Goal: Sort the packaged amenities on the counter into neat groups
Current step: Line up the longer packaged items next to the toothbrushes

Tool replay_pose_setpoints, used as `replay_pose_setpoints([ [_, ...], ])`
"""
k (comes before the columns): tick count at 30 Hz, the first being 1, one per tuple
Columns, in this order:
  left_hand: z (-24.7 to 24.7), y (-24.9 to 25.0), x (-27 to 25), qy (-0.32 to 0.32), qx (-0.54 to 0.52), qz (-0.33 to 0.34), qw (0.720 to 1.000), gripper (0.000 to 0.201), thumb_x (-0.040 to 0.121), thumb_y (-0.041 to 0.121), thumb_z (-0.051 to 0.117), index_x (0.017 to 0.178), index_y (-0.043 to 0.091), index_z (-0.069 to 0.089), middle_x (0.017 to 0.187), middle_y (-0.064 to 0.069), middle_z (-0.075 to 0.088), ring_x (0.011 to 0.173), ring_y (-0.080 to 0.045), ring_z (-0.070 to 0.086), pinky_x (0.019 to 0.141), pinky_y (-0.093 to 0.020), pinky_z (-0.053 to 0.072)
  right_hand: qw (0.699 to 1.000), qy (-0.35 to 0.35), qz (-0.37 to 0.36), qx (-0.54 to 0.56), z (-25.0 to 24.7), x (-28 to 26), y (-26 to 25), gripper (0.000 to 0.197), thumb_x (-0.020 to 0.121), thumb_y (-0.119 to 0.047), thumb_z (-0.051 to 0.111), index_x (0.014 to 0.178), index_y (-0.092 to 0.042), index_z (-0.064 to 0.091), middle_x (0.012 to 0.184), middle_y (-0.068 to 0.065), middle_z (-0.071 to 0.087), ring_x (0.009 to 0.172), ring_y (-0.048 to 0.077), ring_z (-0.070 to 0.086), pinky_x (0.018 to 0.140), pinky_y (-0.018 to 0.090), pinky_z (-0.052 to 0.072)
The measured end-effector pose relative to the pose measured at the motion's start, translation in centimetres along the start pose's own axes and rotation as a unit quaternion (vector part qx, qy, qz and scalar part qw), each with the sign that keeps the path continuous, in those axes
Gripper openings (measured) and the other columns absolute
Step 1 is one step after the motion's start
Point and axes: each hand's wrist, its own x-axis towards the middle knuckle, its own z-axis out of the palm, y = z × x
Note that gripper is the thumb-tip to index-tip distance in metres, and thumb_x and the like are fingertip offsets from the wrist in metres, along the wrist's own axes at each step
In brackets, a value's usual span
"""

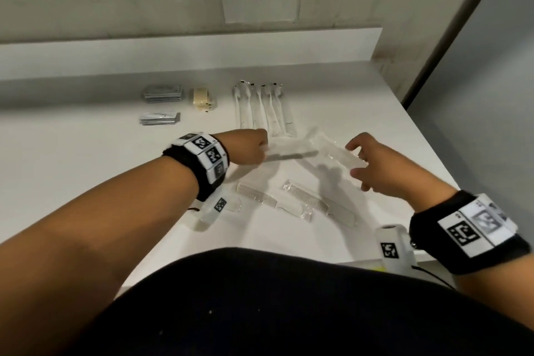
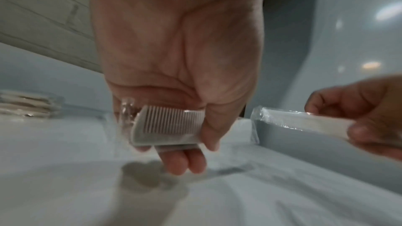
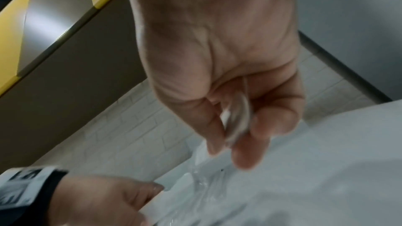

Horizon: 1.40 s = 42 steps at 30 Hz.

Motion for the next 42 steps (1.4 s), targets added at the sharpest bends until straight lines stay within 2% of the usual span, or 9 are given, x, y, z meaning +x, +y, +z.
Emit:
replay_pose_setpoints([
  [7, -0.9, -5.7, -5.2, -0.006, -0.012, -0.025, 1.000, 0.014, 0.083, 0.035, 0.066, 0.091, 0.024, 0.059, 0.091, 0.006, 0.065, 0.088, -0.020, 0.061, 0.076, -0.033, 0.046, 0.992, 0.053, -0.061, 0.095, -2.7, 1.1, -0.9, 0.035, 0.071, -0.003, 0.080, 0.096, -0.017, 0.061, 0.075, 0.002, 0.060, 0.047, 0.004, 0.054, 0.044, 0.015, 0.040],
  [12, 2.3, -7.8, -6.9, -0.081, 0.087, -0.062, 0.991, 0.063, 0.065, 0.044, 0.080, 0.116, 0.026, 0.048, 0.112, 0.005, 0.051, 0.093, -0.018, 0.052, 0.078, -0.032, 0.043, 0.974, 0.051, -0.082, 0.205, -2.2, 2.4, -2.5, 0.006, 0.083, -0.012, 0.071, 0.084, -0.010, 0.064, 0.068, 0.001, 0.057, 0.061, 0.015, 0.050, 0.063, 0.027, 0.041],
  [18, 3.4, -7.8, -7.4, -0.096, 0.075, -0.079, 0.989, 0.034, 0.071, 0.039, 0.075, 0.095, 0.022, 0.058, 0.091, 0.004, 0.063, 0.084, -0.018, 0.059, 0.066, -0.028, 0.042, 0.986, -0.127, -0.069, -0.082, 1.6, 3.8, -4.3, 0.022, 0.094, -0.029, 0.056, 0.076, -0.018, 0.050, 0.078, 0.000, 0.055, 0.080, 0.023, 0.055, 0.070, 0.035, 0.047],
  [20, 3.0, -7.8, -7.7, -0.102, 0.065, -0.073, 0.990, 0.025, 0.072, 0.037, 0.075, 0.085, 0.024, 0.058, 0.083, 0.004, 0.063, 0.081, -0.019, 0.059, 0.063, -0.027, 0.041, 0.984, -0.090, -0.051, -0.147, 3.3, 3.8, -4.4, 0.017, 0.090, -0.038, 0.059, 0.088, -0.021, 0.053, 0.097, 0.000, 0.058, 0.089, 0.021, 0.055, 0.070, 0.029, 0.043],
  [24, 1.5, -6.0, -7.8, -0.048, -0.017, -0.001, 0.999, 0.024, 0.073, 0.033, 0.077, 0.089, 0.021, 0.063, 0.089, 0.000, 0.067, 0.084, -0.022, 0.062, 0.072, -0.032, 0.045, 0.971, -0.114, 0.015, -0.208, 4.9, 2.8, -3.5, 0.061, 0.072, -0.045, 0.075, 0.119, -0.016, 0.049, 0.114, 0.003, 0.054, 0.099, 0.022, 0.058, 0.082, 0.034, 0.050],
  [28, 1.7, -1.5, -5.3, -0.025, 0.024, 0.100, 0.994, 0.031, 0.074, 0.036, 0.076, 0.090, 0.013, 0.062, 0.100, -0.011, 0.061, 0.087, -0.029, 0.061, 0.077, -0.039, 0.051, 0.964, -0.110, 0.052, -0.235, 6.8, 2.4, -3.4, 0.070, 0.069, -0.033, 0.081, 0.123, -0.010, 0.045, 0.110, 0.007, 0.060, 0.087, 0.024, 0.057, 0.071, 0.031, 0.045],
  [32, 4.0, 1.2, -2.8, -0.034, 0.144, 0.109, 0.983, 0.039, 0.078, 0.038, 0.071, 0.107, 0.015, 0.057, 0.109, -0.004, 0.048, 0.096, -0.025, 0.054, 0.070, -0.032, 0.042, 0.964, -0.126, 0.071, -0.225, 7.1, 2.7, -3.5, 0.048, 0.071, -0.027, 0.077, 0.108, -0.009, 0.053, 0.090, 0.002, 0.061, 0.074, 0.020, 0.056, 0.062, 0.026, 0.041],
  [38, 4.4, 0.6, -1.9, -0.054, 0.071, 0.113, 0.990, 0.035, 0.078, 0.033, 0.070, 0.100, 0.023, 0.044, 0.092, 0.004, 0.052, 0.081, -0.019, 0.051, 0.066, -0.027, 0.035, 0.963, -0.106, 0.055, -0.242, 7.8, 2.3, -2.8, 0.047, 0.076, -0.032, 0.070, 0.116, -0.013, 0.056, 0.115, 0.008, 0.056, 0.097, 0.025, 0.058, 0.070, 0.027, 0.041],
  [42, 4.3, 0.3, -1.5, -0.071, 0.115, 0.136, 0.981, 0.031, 0.078, 0.042, 0.067, 0.090, 0.020, 0.047, 0.092, 0.000, 0.052, 0.083, -0.021, 0.054, 0.067, -0.030, 0.040, 0.984, -0.069, 0.053, -0.156, 7.5, 2.3, -1.6, 0.045, 0.076, -0.028, 0.075, 0.112, -0.014, 0.052, 0.103, 0.003, 0.058, 0.087, 0.020, 0.051, 0.062, 0.027, 0.036],
])
